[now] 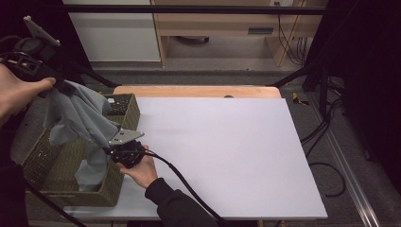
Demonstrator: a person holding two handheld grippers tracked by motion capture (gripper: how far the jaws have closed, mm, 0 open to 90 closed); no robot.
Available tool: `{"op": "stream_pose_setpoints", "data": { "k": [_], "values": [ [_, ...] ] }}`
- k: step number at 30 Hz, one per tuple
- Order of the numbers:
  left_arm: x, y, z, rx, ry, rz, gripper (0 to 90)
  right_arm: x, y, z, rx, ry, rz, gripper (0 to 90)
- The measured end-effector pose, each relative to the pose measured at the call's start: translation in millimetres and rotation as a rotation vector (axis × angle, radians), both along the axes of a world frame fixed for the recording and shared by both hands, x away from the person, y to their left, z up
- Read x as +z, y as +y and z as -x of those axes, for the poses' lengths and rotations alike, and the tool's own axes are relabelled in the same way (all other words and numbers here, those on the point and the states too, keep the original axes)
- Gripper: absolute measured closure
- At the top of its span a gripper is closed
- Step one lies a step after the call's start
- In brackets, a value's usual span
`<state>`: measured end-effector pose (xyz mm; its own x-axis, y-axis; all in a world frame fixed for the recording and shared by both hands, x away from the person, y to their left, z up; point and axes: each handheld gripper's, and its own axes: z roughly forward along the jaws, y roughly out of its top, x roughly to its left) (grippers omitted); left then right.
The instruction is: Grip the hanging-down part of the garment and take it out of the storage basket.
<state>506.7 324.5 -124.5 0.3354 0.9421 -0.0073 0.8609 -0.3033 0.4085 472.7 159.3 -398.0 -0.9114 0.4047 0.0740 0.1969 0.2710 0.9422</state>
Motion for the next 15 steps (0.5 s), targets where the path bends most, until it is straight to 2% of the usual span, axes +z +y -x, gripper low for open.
{"op": "stream_pose_setpoints", "data": {
  "k": [8,15],
  "values": [
    [1.2,5.7,2.5,0.013,-0.007,0.004,82.5,13.4,-14.7,2.4,0.018,-0.002,-0.059,88.3],
    [1.6,6.3,2.7,0.015,-0.009,0.003,82.5,37.5,-45.7,2.2,-0.001,-0.043,-0.110,88.4]
  ]
}}
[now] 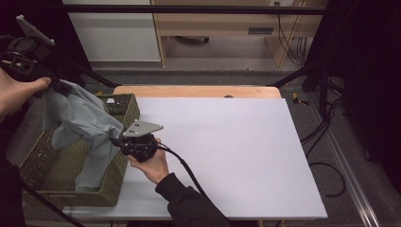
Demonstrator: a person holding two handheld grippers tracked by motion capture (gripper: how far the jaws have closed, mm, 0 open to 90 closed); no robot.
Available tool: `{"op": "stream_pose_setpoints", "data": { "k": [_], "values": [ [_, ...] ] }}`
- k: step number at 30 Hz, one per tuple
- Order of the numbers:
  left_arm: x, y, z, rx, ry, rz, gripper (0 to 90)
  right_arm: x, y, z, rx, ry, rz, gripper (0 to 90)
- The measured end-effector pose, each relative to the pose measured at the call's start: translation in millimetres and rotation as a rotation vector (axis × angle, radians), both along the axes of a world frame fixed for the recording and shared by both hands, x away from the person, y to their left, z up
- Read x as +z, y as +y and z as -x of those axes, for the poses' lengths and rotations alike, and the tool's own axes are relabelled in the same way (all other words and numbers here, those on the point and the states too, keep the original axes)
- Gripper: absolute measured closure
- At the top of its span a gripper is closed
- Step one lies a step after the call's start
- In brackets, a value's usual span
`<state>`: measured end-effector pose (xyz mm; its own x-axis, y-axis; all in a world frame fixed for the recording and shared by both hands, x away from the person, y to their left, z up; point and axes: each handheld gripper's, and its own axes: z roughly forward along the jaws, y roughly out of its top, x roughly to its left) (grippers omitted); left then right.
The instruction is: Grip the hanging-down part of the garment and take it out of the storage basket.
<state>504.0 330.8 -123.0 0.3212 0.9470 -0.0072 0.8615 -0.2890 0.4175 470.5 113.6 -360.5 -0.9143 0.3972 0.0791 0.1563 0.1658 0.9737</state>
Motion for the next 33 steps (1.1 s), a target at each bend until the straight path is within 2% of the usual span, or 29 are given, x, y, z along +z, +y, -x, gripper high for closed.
{"op": "stream_pose_setpoints", "data": {
  "k": [1,2,12,15,20,22,33],
  "values": [
    [-0.1,-0.1,0.0,0.000,-0.001,0.000,82.6,6.5,-10.7,0.3,-0.003,-0.007,-0.008,88.4],
    [-0.3,-0.1,0.0,0.000,0.000,0.000,82.6,6.5,-10.7,0.3,-0.003,-0.007,-0.008,88.4],
    [-2.3,-1.0,-0.5,-0.007,0.004,0.013,82.5,42.6,-68.2,0.7,-0.065,-0.076,-0.053,88.4],
    [-3.7,-3.8,-1.1,-0.018,0.006,0.022,82.5,54.4,-80.6,2.6,-0.082,-0.102,-0.052,88.4],
    [-4.8,-12.9,-2.7,-0.038,0.005,0.017,82.5,73.2,-92.7,6.3,-0.114,-0.148,-0.047,88.4],
    [-4.8,-15.8,-3.3,-0.046,0.001,0.011,82.5,83.5,-98.5,7.4,-0.137,-0.171,-0.066,88.5],
    [-2.2,-25.6,-2.2,-0.073,-0.007,0.029,82.5,111.5,-108.0,15.5,-0.216,-0.249,-0.140,88.5]
  ]
}}
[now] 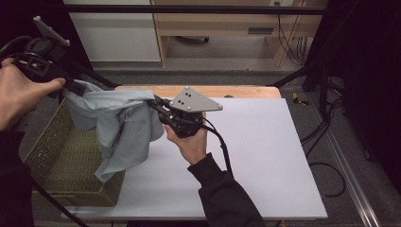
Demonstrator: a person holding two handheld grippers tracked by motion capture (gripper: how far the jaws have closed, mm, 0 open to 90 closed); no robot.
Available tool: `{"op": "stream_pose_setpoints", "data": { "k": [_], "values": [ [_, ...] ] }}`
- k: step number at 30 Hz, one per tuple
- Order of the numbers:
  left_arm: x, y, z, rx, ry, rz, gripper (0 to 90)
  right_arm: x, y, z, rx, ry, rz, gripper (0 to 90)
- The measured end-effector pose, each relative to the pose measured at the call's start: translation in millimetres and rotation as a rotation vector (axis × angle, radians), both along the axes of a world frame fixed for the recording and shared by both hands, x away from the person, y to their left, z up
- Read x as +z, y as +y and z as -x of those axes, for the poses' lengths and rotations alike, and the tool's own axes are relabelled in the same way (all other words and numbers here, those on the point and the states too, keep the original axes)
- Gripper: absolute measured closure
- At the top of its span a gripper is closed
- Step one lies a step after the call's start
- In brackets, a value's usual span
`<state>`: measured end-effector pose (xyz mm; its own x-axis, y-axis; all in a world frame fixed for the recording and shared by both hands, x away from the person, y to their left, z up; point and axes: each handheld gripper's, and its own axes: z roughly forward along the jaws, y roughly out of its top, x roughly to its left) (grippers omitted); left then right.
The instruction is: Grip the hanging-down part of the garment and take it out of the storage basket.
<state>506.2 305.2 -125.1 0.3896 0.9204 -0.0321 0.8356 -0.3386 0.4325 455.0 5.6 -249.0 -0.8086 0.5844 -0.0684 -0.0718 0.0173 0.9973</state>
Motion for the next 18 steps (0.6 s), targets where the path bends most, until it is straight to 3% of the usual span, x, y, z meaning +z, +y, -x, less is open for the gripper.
{"op": "stream_pose_setpoints", "data": {
  "k": [9,13,18],
  "values": [
    [3.5,-6.1,2.3,-0.020,-0.018,0.026,82.5,12.7,-2.7,3.3,-0.029,-0.047,-0.079,88.4],
    [3.4,-6.4,2.3,-0.017,-0.017,0.012,82.5,13.3,-1.9,3.9,-0.028,-0.043,-0.054,88.3],
    [-0.4,-6.5,1.2,-0.013,-0.011,-0.003,82.5,-4.1,-2.8,0.0,0.009,0.022,-0.016,88.1]
  ]
}}
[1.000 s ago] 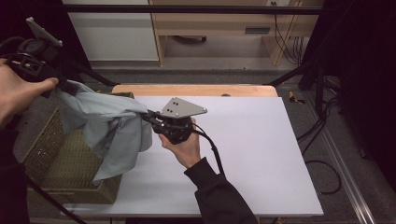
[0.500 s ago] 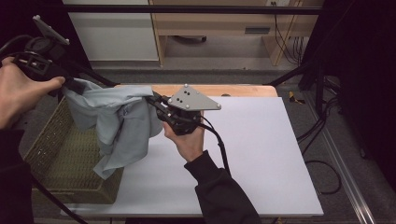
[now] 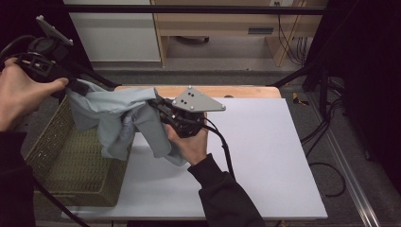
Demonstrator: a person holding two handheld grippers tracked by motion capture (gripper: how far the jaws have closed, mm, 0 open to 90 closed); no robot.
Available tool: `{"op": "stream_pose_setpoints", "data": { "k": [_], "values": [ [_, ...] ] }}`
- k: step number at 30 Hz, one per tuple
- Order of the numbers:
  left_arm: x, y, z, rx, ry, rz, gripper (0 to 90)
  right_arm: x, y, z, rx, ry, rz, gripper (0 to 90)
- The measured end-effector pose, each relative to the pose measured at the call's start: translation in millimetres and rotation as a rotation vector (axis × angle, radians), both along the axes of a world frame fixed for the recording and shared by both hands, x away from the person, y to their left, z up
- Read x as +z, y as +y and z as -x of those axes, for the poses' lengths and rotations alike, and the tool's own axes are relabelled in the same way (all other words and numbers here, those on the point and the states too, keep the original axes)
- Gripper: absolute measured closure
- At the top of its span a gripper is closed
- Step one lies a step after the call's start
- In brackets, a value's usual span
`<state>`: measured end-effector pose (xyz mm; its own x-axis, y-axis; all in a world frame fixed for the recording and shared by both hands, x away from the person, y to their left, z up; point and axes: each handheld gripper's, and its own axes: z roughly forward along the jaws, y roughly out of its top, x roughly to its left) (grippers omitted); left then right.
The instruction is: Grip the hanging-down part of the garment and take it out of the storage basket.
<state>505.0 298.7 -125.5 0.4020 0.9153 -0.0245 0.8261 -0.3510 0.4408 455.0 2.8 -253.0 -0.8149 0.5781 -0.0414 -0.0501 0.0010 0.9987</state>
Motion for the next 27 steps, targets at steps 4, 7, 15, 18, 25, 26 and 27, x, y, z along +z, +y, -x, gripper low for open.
{"op": "stream_pose_setpoints", "data": {
  "k": [4,7,15,18,25,26,27],
  "values": [
    [-4.2,-0.9,-2.0,-0.001,0.007,0.001,82.5,-31.1,1.0,-5.0,0.015,0.071,0.052,87.8],
    [-8.1,-4.1,-3.7,-0.010,0.017,-0.005,82.5,-58.0,1.4,-9.7,0.037,0.139,0.073,87.5],
    [-18.2,-13.0,-8.3,-0.028,0.037,-0.012,82.5,-114.4,13.2,-11.6,0.066,0.246,0.146,82.4],
    [-20.8,-14.5,-9.4,-0.031,0.040,-0.016,82.5,-122.2,16.9,-9.5,0.079,0.259,0.177,70.4],
    [-22.2,-14.8,-8.7,-0.034,0.040,-0.013,82.5,-114.3,-11.5,6.6,0.094,0.222,0.142,38.4],
    [-22.4,-15.1,-8.4,-0.035,0.038,-0.013,82.5,-112.1,-18.6,8.2,0.073,0.216,0.125,34.0],
    [-22.4,-15.6,-8.1,-0.035,0.038,-0.012,82.5,-109.9,-26.7,9.3,0.049,0.210,0.116,31.5]
  ]
}}
